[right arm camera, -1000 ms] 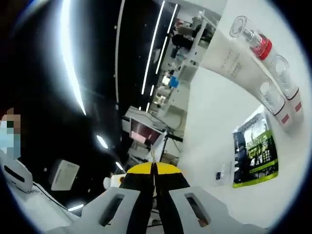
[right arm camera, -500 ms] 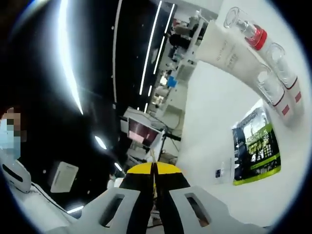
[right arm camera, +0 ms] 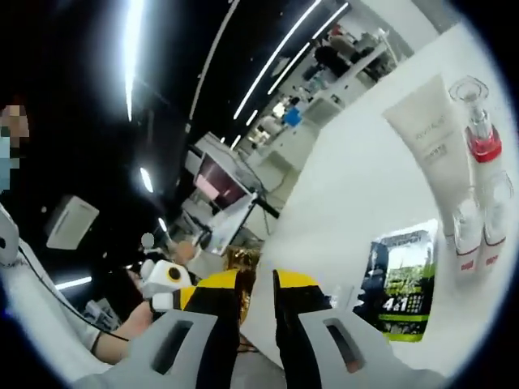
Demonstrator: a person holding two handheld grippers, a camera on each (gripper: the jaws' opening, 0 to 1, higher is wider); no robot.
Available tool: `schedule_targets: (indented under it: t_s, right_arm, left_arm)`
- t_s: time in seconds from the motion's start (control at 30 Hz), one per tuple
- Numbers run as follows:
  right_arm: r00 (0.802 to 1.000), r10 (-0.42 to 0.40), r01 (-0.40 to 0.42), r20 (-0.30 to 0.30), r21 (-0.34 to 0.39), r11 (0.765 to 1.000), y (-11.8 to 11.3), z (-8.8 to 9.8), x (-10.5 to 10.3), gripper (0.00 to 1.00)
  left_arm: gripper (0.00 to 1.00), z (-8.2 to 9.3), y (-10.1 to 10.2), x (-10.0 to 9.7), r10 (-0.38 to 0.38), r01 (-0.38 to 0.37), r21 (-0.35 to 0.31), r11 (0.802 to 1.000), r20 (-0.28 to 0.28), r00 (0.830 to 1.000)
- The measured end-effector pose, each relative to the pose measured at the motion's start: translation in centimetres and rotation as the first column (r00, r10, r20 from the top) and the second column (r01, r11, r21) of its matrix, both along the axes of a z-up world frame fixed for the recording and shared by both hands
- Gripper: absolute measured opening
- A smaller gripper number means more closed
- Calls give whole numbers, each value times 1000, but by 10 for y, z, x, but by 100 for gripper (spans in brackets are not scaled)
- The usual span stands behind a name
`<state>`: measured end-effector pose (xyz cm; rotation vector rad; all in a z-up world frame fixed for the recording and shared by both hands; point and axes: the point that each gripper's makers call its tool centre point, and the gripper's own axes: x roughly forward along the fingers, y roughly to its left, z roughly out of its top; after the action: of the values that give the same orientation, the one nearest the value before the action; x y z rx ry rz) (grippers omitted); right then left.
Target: Arrange the skincare products in the storage area until every visible bottle or jar stands upright without overlapping.
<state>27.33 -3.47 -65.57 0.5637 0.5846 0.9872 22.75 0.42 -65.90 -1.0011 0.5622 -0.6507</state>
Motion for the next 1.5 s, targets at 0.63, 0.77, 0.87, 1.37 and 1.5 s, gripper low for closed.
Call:
schedule_targets:
  t_s: [0.63,0.77,0.87,1.37,1.5]
  right_arm:
    - [955,208,-97,212,-437,894,33,-28,26,1]
    - [908,296,-73,296,-584,808,41,-49,35,1]
    - [898,309,-56,312,-616,785,48,-58,43,1]
    - [898,344,-27,273,-748,664,51,-125,103,1]
    - [900,347,-26,263,-763,646,51,-134,109,1]
  left_arm:
    - [0,-43,38,22,81,-74,78,994,-86,993]
    - [0,-64,46,32,93,-74,162,984,-114,989]
    - [0,-76,49,42,101,-74,195,978,-133,986]
    - [0,-133,57,105,92,-23,314,949,-207,974]
    - [0,-144,58,111,90,-12,329,944,-224,970]
